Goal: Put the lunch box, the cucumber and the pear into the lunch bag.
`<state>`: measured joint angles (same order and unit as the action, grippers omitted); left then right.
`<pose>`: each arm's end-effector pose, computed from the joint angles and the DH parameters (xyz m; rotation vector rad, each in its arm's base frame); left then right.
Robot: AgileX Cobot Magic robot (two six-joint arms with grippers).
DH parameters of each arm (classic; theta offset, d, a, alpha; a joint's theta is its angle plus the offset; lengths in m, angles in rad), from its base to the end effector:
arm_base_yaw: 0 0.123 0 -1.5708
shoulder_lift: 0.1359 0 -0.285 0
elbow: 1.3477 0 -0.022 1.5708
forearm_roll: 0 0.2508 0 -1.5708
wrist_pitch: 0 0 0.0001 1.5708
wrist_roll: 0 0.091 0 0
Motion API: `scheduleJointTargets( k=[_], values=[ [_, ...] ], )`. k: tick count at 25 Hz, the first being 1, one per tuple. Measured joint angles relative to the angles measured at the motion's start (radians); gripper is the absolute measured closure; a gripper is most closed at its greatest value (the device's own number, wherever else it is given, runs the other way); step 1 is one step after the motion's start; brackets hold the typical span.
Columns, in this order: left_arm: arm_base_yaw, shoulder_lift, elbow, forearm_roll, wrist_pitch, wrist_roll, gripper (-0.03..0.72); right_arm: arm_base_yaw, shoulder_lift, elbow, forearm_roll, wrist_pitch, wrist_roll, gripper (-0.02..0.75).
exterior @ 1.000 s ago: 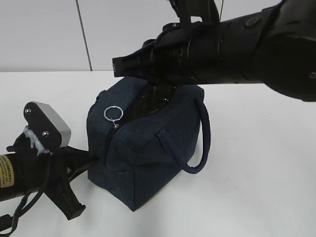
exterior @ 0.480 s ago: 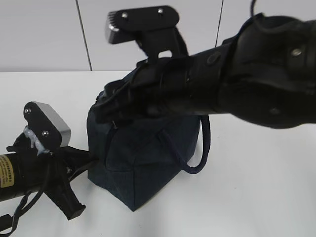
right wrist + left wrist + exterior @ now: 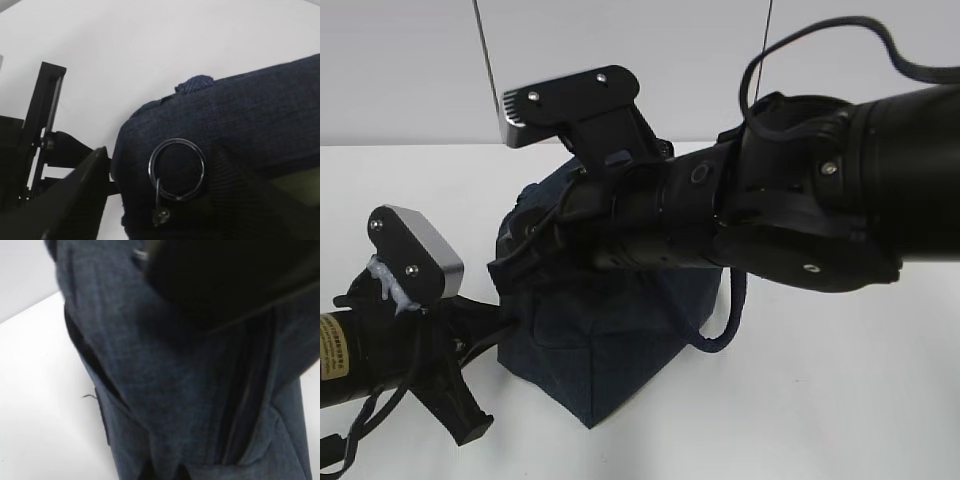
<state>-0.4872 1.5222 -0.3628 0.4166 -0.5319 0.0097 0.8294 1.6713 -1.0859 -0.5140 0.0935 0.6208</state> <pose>0.2021 -0.1282 0.1484 1.0052 1.8997 -0.2879 0.2554 0.2727 0.2497 -0.7472 2.0600 0.4905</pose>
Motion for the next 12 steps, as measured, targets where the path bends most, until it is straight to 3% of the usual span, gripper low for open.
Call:
scheduleJointTargets(
  k=[3,8,12],
  values=[
    [0.000,0.000,0.000,0.000,0.000,0.000,0.684,0.000,0.017,0.000,-0.012,-0.002,0.000,0.286],
    [0.000,0.000,0.000,0.000,-0.002,0.000,0.684,0.000,0.025,0.000,-0.038,-0.002,0.000,0.671],
    [0.000,0.000,0.000,0.000,-0.003,0.000,0.685,0.000,0.025,0.000,-0.061,-0.002,0.000,0.709]
  ],
)
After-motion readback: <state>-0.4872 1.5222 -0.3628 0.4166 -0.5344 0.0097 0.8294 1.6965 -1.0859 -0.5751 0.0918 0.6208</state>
